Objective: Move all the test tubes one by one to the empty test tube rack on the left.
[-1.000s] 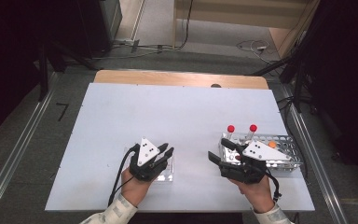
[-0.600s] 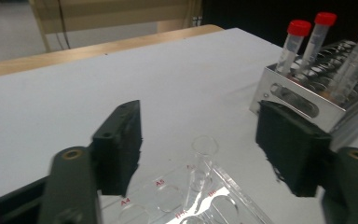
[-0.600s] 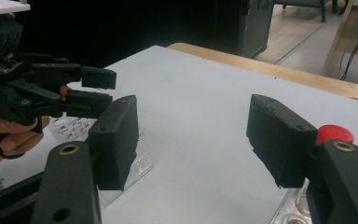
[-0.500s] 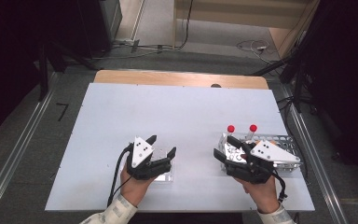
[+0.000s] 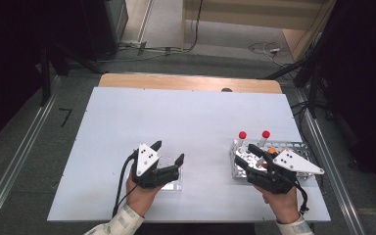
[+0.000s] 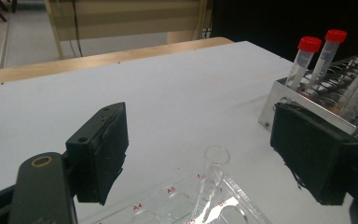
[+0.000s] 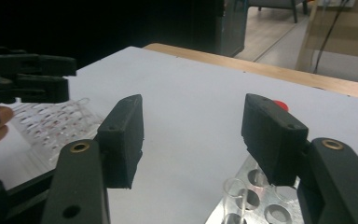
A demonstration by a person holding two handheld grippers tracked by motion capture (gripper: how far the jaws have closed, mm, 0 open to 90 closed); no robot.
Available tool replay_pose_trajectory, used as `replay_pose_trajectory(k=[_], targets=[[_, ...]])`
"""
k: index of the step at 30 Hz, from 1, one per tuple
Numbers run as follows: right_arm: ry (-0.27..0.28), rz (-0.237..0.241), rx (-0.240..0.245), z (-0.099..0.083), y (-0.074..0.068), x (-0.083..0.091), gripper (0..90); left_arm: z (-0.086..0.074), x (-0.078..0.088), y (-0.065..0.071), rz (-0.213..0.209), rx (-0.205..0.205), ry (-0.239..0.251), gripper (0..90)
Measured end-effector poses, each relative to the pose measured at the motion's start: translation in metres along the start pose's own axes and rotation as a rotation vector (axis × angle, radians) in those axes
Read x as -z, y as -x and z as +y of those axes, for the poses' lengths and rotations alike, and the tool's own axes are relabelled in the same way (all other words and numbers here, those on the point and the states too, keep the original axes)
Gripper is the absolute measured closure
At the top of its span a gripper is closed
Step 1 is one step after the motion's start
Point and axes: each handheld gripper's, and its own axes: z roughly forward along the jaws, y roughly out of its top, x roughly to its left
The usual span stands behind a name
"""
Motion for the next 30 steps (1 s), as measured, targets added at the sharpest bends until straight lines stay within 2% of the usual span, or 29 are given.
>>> replay_pose_trajectory(k=[3,10,15,19,30], targets=[[0.007,-0.034,-0.004,-0.011,0.007,-0.005,43.0,0.000,0.000,0.001,0.000,-0.004,-0.005,19.5],[-0.019,-0.069,-0.010,-0.026,0.009,-0.014,46.9,0.000,0.000,0.001,-0.002,-0.004,-0.005,19.6],[-0.019,-0.087,-0.014,-0.030,0.011,-0.016,48.5,-0.001,0.000,0.002,0.000,-0.006,-0.008,19.6],[-0.029,-0.090,-0.031,-0.033,0.014,-0.017,51.4,-0.001,-0.001,0.002,0.001,-0.007,-0.010,19.6],[-0.048,-0.103,-0.023,-0.041,0.015,-0.022,60.2,-0.001,0.000,0.001,0.005,-0.008,-0.011,19.9]])
